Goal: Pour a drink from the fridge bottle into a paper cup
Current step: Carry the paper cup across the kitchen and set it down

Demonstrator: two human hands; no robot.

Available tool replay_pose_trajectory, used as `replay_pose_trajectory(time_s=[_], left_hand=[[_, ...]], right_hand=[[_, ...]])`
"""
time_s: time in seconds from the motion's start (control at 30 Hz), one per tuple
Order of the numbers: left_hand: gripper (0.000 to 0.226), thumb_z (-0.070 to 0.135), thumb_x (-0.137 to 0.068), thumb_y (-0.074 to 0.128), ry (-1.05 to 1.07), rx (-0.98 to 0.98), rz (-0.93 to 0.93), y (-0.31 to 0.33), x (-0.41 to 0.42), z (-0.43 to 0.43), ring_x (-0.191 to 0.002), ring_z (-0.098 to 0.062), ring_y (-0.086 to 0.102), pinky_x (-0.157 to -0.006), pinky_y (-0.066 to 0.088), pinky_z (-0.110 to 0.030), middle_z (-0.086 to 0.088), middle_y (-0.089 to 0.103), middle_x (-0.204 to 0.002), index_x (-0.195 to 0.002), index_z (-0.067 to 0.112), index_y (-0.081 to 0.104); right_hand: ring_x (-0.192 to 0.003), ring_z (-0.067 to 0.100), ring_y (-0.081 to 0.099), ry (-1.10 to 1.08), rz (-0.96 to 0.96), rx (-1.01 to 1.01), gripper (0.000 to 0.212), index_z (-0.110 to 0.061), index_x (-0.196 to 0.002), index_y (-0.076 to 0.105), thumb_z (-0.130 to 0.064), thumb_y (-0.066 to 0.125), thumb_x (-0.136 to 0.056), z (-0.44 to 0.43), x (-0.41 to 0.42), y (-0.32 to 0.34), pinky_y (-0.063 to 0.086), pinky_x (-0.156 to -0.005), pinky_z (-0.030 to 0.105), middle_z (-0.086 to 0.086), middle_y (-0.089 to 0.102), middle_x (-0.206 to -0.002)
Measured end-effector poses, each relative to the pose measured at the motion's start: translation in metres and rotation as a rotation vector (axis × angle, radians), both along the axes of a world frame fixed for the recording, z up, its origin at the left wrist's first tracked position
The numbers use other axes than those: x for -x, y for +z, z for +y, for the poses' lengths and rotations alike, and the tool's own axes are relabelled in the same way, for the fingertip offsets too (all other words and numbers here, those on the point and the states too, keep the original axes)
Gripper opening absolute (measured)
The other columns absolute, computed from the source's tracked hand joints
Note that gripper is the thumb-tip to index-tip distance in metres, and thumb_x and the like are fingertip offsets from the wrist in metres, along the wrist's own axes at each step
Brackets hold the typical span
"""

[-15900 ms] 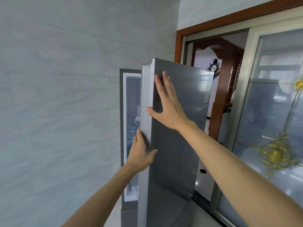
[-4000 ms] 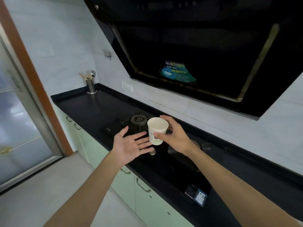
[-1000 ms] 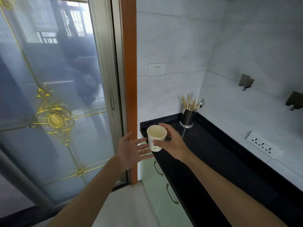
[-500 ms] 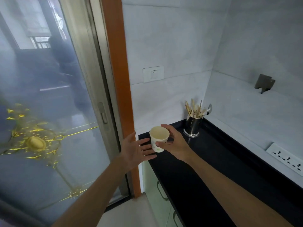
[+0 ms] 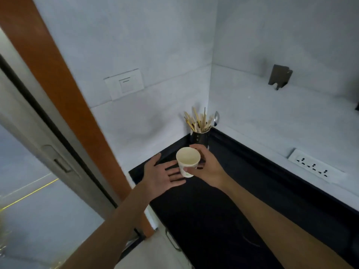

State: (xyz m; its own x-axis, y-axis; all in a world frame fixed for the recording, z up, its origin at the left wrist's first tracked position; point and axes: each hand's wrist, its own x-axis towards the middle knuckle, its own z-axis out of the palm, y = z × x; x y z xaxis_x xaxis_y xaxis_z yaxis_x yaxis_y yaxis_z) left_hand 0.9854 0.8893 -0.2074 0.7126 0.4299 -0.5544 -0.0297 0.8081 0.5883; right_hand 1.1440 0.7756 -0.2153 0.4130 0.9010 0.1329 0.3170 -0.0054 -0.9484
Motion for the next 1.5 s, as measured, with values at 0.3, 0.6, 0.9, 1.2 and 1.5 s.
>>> replay_pose_trajectory(time_s=[0.3, 0.6, 0.9, 1.2, 1.5], left_hand=[[0.07, 0.052, -0.096, 0.042, -0.216, 0.105, 0.002, -0.035, -0.072, -0.02, -0.125, -0.052, 0.051, -0.11, 0.034, -0.066, -0.035, 0.054, -0.135, -0.136, -0.005, 0.05], [0.068, 0.052, -0.096, 0.042, -0.462, 0.173, 0.007, -0.057, -0.115, -0.033, -0.124, -0.052, 0.051, -0.113, 0.03, -0.066, -0.035, 0.054, -0.134, -0.133, -0.004, 0.051], [0.069, 0.055, -0.096, 0.041, -0.626, 0.217, 0.017, -0.07, -0.114, -0.015, -0.131, -0.054, 0.046, -0.113, 0.029, -0.067, -0.035, 0.049, -0.141, -0.136, 0.0, 0.052], [0.072, 0.056, -0.095, 0.041, -0.773, 0.216, 0.069, -0.088, -0.101, -0.012, -0.129, -0.054, 0.048, -0.113, 0.029, -0.068, -0.034, 0.05, -0.141, -0.142, 0.002, 0.049], [0.072, 0.058, -0.095, 0.039, -0.806, 0.233, 0.141, -0.116, -0.09, -0.021, -0.13, -0.053, 0.047, -0.114, 0.027, -0.068, -0.034, 0.05, -0.141, -0.142, 0.003, 0.05]], right_hand=[[-0.112, 0.008, 0.058, -0.278, -0.004, 0.07, 0.066, -0.032, -0.123, 0.049, -0.017, 0.087, -0.071, -0.059, -0.038, -0.02, 0.058, -0.086, 0.031, -0.013, 0.056, -0.122], [-0.113, 0.013, 0.059, -0.554, 0.031, 0.153, 0.068, -0.027, -0.127, 0.047, -0.017, 0.087, -0.073, -0.1, -0.038, -0.034, 0.058, -0.089, 0.035, -0.008, 0.055, -0.123], [-0.114, 0.012, 0.056, -0.709, 0.022, 0.185, 0.069, -0.027, -0.128, 0.045, -0.019, 0.086, -0.074, -0.098, -0.005, -0.043, 0.058, -0.087, 0.029, -0.009, 0.053, -0.124], [-0.114, 0.01, 0.055, -0.801, 0.06, 0.22, 0.07, -0.029, -0.127, 0.044, -0.021, 0.086, -0.073, -0.103, 0.033, -0.063, 0.057, -0.087, 0.029, -0.018, 0.05, -0.122], [-0.114, -0.002, 0.052, -0.829, 0.077, 0.246, 0.068, -0.025, -0.127, 0.043, -0.022, 0.085, -0.074, -0.113, 0.056, -0.089, 0.056, -0.085, 0.024, -0.024, 0.048, -0.12]])
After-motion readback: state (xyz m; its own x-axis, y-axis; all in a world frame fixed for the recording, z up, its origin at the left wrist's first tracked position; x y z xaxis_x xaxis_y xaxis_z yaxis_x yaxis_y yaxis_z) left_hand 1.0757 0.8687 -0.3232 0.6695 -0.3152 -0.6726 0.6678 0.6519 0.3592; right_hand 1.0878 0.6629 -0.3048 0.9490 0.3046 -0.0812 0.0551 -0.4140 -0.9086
